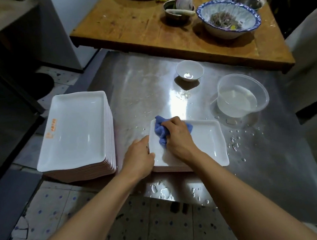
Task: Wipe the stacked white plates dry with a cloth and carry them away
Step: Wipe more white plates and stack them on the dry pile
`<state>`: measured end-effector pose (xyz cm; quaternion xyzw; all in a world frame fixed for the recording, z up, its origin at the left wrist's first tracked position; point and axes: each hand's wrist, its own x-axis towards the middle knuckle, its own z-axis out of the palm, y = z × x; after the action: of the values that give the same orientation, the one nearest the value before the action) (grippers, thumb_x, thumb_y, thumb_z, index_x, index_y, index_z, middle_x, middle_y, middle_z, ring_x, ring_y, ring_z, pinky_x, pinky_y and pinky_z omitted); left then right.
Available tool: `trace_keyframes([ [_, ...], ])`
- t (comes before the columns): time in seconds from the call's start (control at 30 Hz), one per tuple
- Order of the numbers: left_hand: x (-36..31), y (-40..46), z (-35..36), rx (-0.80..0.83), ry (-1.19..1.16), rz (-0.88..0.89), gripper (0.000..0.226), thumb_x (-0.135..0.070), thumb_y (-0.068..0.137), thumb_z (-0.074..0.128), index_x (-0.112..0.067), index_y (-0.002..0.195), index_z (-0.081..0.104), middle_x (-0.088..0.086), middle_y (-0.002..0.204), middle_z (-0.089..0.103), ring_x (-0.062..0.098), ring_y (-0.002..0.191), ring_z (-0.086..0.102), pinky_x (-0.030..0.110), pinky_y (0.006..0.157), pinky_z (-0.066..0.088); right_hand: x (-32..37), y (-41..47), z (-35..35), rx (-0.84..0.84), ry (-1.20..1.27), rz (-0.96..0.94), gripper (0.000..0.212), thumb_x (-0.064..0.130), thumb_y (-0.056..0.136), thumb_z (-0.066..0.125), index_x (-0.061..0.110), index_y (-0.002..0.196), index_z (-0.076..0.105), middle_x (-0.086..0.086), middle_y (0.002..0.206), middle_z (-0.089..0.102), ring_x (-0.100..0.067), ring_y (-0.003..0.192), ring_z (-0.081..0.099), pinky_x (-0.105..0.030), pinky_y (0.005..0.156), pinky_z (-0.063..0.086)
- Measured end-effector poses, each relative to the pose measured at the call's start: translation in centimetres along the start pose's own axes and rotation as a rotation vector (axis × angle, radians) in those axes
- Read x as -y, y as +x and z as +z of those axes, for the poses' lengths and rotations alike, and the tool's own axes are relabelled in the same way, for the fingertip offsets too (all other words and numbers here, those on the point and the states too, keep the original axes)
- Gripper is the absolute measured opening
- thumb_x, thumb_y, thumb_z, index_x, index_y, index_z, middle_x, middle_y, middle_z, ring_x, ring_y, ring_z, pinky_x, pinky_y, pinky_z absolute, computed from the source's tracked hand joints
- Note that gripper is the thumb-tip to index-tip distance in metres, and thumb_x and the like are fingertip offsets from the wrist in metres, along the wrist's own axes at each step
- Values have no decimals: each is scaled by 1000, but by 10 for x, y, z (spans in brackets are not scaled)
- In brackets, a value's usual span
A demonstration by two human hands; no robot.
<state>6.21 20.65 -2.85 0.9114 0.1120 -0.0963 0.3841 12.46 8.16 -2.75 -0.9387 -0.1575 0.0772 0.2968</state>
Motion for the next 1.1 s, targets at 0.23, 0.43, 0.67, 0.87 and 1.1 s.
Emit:
trace_keyframes([
  [0.23,10,2,2,18,-148,-38,27,-6,86,55,-22,108,55,10,77,53,30,69,57,42,66,50,13,-9,-16,222,42,-73,31,-7,89,43,21,102,50,0,106,40,-11,90,36,-23,80,34],
  [0.43,15,-2,2,134,-504,-174,57,0,93,41,-31,141,38,3,72,55,13,56,50,24,48,49,17,-43,-26,428,199,-16,34,-11,88,44,9,62,51,-7,65,50,-20,61,46,-20,57,40],
  [0.67,7,5,4,80,-441,-183,45,-9,93,45,-30,132,48,15,104,65,25,77,62,38,73,55,14,-62,-18,346,-88,-95,25,6,89,52,8,112,62,-15,114,54,-31,106,48,-37,94,37],
  [0.87,5,8,11,20,-263,-171,49,-7,88,48,-25,135,48,21,113,63,42,100,61,44,83,50,-17,-87,-26,100,-209,-2,25,24,96,43,17,112,61,-8,120,56,-29,111,47,-33,83,33],
  [1.1,1,6,9,11,-69,-49,47,-4,85,45,-21,128,52,15,107,65,37,92,61,41,77,54,-64,-87,-59,-3,-425,223,21,17,92,45,18,109,59,-3,122,52,-25,117,45,-34,91,29],
])
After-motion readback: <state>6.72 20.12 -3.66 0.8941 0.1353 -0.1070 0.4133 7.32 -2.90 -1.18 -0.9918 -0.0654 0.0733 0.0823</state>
